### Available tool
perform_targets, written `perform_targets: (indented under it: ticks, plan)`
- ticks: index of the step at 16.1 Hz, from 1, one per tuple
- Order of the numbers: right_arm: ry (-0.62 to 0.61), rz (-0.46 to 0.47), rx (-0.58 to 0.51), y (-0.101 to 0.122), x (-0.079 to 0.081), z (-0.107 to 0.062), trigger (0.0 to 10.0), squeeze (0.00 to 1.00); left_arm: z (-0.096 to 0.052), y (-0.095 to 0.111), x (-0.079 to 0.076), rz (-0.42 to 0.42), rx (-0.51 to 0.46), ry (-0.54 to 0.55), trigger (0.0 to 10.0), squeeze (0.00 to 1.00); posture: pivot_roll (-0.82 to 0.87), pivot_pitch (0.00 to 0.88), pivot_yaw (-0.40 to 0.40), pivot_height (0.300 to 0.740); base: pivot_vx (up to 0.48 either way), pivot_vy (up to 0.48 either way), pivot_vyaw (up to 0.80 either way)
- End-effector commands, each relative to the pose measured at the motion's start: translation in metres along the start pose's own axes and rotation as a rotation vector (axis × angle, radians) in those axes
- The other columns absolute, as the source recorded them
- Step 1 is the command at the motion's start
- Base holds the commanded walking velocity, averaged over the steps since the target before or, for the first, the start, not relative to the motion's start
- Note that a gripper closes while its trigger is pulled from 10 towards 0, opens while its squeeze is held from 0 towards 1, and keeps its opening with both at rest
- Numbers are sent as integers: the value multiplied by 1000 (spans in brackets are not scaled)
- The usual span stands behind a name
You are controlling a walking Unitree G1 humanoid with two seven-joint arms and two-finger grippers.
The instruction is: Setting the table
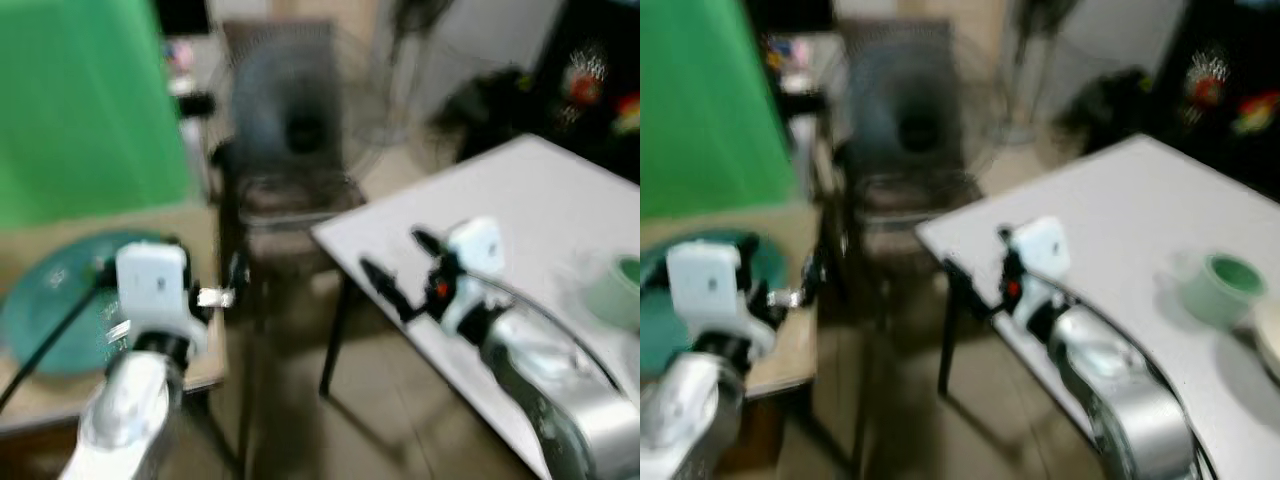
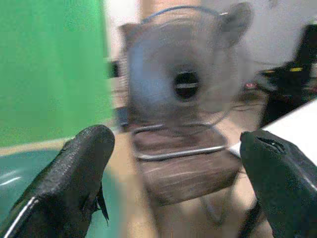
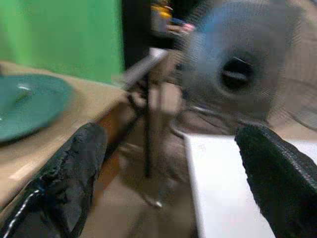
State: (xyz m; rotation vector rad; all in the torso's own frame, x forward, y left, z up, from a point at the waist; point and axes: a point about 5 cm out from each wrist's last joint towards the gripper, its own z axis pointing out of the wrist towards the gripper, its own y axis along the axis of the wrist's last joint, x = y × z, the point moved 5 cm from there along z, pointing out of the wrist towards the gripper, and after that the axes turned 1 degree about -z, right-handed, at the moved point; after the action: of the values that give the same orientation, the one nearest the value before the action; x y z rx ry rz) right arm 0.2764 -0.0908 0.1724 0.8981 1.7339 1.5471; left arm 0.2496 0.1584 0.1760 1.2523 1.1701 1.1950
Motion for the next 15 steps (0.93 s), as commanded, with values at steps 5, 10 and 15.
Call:
perform_targets:
  ticks: [5, 10, 15]
  plan:
    - [-111, 40, 18, -10, -9, -8, 10000, 1000, 0, -1, 0, 8, 13, -29, 10000, 0, 17, 0, 12, 740, 0, 0, 640]
    - [-196, 37, 24, -14, -16, -3, 10000, 1000, 1, -1, 1, 29, 19, -37, 10000, 0, 33, 1, 5, 740, 0, 253, 0]
    - [-203, 79, 26, -17, -17, -1, 10000, 1000, 1, -3, 5, 54, 32, -41, 10000, 0, 37, 3, 13, 740, 0, 354, 0]
